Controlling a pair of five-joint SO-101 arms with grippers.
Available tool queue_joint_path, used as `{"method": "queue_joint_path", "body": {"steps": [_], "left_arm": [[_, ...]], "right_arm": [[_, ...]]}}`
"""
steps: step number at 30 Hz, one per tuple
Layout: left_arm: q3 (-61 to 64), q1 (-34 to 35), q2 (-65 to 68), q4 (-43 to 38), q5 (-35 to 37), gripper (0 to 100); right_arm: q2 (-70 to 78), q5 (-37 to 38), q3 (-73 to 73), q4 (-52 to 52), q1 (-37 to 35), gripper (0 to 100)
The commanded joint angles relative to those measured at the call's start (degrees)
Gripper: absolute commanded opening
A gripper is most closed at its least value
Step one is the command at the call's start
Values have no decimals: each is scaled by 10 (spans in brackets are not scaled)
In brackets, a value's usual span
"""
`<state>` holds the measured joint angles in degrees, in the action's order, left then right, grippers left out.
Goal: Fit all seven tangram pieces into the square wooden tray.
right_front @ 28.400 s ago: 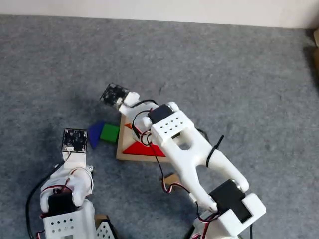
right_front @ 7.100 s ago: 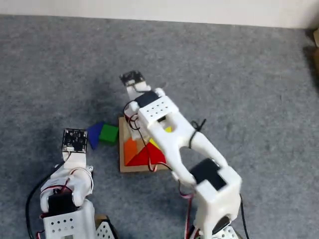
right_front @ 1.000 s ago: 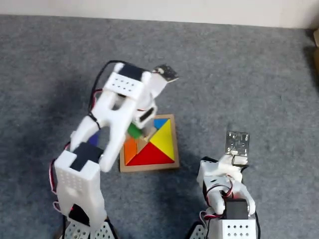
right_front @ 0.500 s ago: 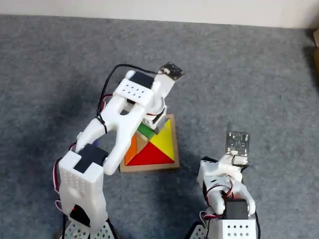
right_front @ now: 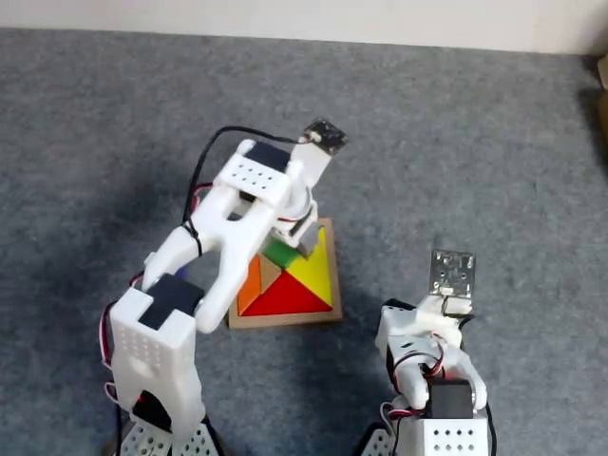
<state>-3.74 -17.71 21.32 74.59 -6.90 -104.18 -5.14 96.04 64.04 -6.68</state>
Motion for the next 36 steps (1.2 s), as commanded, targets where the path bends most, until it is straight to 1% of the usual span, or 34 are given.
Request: {"method": "queue_joint_path", "body": {"steps": [1, 4, 12, 20, 26, 32, 36], "left_arm": [[-2, 29, -3, -15, 7, 255], [-2, 41, 2, -19, 4, 255], [-41, 44, 72, -17, 4, 255], [-47, 33, 39, 22, 7, 255], [-46, 34, -29, 54, 7, 255], [-46, 85, -89, 96, 1, 258], [-37, 142, -121, 131, -45, 259]], "right_arm": [[-8, 4, 53, -9, 7, 5], [-8, 4, 53, -9, 7, 5], [-8, 4, 53, -9, 7, 5], [-7, 4, 53, -9, 7, 5], [-7, 4, 53, -9, 7, 5], [-7, 4, 53, -9, 7, 5], [-7, 4, 53, -9, 7, 5]]}}
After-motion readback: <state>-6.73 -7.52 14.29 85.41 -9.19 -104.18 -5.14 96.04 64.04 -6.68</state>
